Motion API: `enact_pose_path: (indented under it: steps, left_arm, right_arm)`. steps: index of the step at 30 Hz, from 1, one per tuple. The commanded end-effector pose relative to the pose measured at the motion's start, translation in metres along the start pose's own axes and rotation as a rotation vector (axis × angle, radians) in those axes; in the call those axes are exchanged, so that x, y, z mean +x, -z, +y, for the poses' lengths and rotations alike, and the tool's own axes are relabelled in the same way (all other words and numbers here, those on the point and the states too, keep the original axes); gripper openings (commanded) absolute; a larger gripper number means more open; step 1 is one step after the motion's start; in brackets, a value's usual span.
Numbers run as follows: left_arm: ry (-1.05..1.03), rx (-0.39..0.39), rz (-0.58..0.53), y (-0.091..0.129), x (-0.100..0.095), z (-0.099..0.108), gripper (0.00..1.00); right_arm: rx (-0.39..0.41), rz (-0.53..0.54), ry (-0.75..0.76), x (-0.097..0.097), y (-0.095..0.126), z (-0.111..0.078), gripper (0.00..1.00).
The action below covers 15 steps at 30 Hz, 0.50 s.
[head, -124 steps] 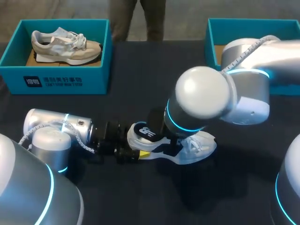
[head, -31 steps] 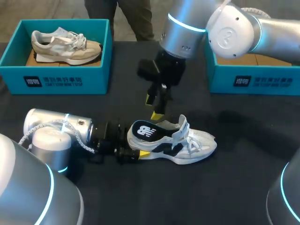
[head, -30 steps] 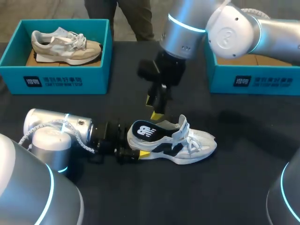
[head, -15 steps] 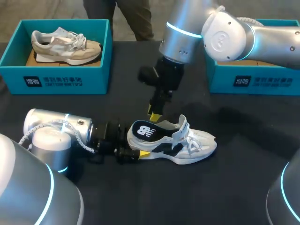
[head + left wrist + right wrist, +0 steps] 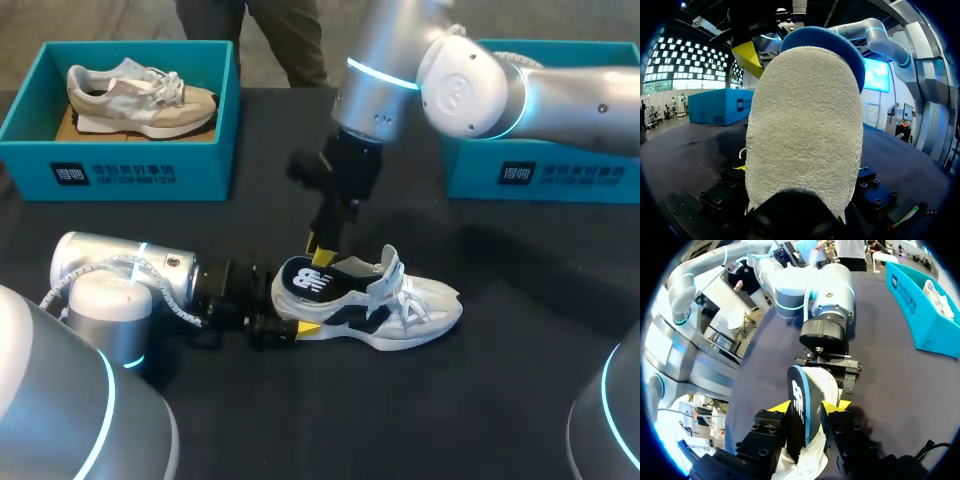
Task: Take the shoe out of the shoebox, open the shoe tongue, remove and reinsert the insole, then place the shoe into the shoebox
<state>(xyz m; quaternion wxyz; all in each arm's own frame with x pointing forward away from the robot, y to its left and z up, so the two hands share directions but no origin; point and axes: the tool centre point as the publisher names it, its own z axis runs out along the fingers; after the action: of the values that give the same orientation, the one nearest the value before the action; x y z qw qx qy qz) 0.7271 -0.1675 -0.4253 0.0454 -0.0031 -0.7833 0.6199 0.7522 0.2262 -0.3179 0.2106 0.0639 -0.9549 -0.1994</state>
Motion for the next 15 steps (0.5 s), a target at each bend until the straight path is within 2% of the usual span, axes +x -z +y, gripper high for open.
enact_pose_path:
  steps: [1,15]
  left_arm:
    - [0.0,0.0,-0.002,-0.001,-0.001,0.0,0.0]
    - [0.0,0.0,-0.002,-0.001,-0.001,0.0,0.0]
  right_arm:
    - [-0.005,0.013,0.0,-0.003,-0.006,0.0,0.39]
    - [-0.033,0.042,0.011,0.004,-0.018,-0.002,0.39]
